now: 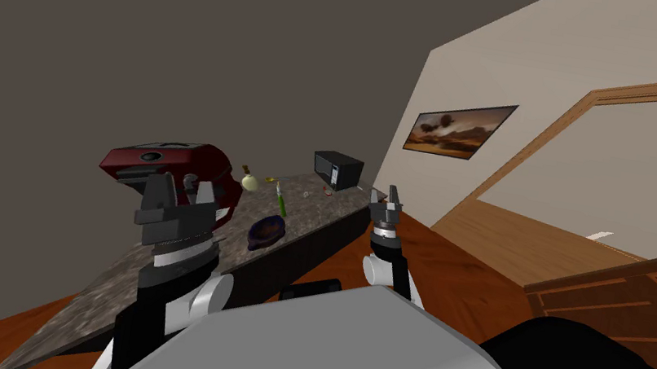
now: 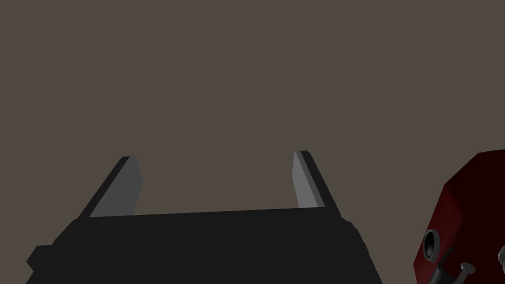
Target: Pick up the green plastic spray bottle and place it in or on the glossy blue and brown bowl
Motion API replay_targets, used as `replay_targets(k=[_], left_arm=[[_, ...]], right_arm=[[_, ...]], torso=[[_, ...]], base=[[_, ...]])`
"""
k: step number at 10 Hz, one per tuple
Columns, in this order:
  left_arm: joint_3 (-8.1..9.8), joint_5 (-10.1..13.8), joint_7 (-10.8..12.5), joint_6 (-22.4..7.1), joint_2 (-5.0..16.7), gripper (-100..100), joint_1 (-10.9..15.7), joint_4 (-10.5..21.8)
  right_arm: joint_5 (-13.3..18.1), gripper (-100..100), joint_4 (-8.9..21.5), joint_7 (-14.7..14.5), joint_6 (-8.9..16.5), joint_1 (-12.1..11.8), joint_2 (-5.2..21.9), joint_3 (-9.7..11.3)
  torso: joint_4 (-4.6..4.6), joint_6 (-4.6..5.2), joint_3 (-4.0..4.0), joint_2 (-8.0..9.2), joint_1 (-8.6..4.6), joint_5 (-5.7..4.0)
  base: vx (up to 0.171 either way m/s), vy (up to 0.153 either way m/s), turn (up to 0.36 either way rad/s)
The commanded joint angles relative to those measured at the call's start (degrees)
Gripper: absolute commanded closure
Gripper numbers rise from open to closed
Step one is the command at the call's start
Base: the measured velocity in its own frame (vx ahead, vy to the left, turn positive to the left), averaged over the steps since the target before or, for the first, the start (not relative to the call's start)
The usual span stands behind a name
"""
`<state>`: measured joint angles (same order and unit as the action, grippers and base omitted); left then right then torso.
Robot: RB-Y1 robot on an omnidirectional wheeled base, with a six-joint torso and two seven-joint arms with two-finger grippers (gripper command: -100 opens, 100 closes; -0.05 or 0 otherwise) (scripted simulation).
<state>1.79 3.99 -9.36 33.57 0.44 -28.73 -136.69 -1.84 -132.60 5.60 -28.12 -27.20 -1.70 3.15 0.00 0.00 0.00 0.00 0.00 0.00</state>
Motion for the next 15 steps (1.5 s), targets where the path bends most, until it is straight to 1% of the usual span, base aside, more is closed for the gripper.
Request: replay_targets(k=[1,5,9,10,11,13,14,15], left_arm=[[0.48,-0.2,-0.3,-1.0,2.5,-100,0.0,0.4],[2.21,-0.8,-1.2,-4.6,6.7,-100,0.1,1.5],[4.88,-1.6,-2.7,-10.1,9.8,-100,0.2,3.3],[5.65,-1.9,-3.1,-11.7,10.5,-100,0.2,3.8],[5.65,-1.9,-3.1,-11.7,10.5,-100,0.2,3.8],[7.25,-2.4,-4.0,-14.9,11.7,-100,0.2,5.0],[8.08,-2.7,-4.4,-16.3,12.3,-100,0.1,5.7],[8.08,-2.7,-4.4,-16.7,12.3,-100,0.1,5.7]], right_arm=[[0.0,0,0.0,0.0,0.0,0.0,0.0,0.0],[0.0,0,0.0,0.0,0.0,0.0,0.0,0.0],[0.0,0,0.0,0.0,0.0,0.0,0.0,0.0],[0.0,0,0.0,0.0,0.0,0.0,0.0,0.0],[0.0,0,0.0,0.0,0.0,0.0,0.0,0.0],[0.0,0,0.0,0.0,0.0,0.0,0.0,0.0],[0.0,0,0.0,0.0,0.0,0.0,0.0,0.0],[0.0,0,0.0,0.0,0.0,0.0,0.0,0.0]], torso=[[0.00,0.00,0.00,0.00,0.00,0.00],[0.01,0.00,0.03,0.05,-0.34,-0.08],[0.02,0.01,0.06,0.10,-0.54,-0.12],[0.03,0.01,0.07,0.12,-0.61,-0.14],[0.02,0.00,0.06,0.10,-0.65,-0.15],[0.02,0.00,0.04,0.08,-0.34,-0.08],[0.02,0.00,0.06,0.10,-0.45,-0.10],[0.02,0.01,0.05,0.09,-0.61,-0.14]], base=[[-0.014,-0.034,-0.010],[-0.014,-0.089,-0.006],[-0.024,-0.136,-0.010],[-0.022,-0.173,-0.013],[-0.007,-0.101,0.005],[-0.024,-0.104,-0.022],[-0.025,-0.174,-0.020],[-0.015,-0.121,0.001]])
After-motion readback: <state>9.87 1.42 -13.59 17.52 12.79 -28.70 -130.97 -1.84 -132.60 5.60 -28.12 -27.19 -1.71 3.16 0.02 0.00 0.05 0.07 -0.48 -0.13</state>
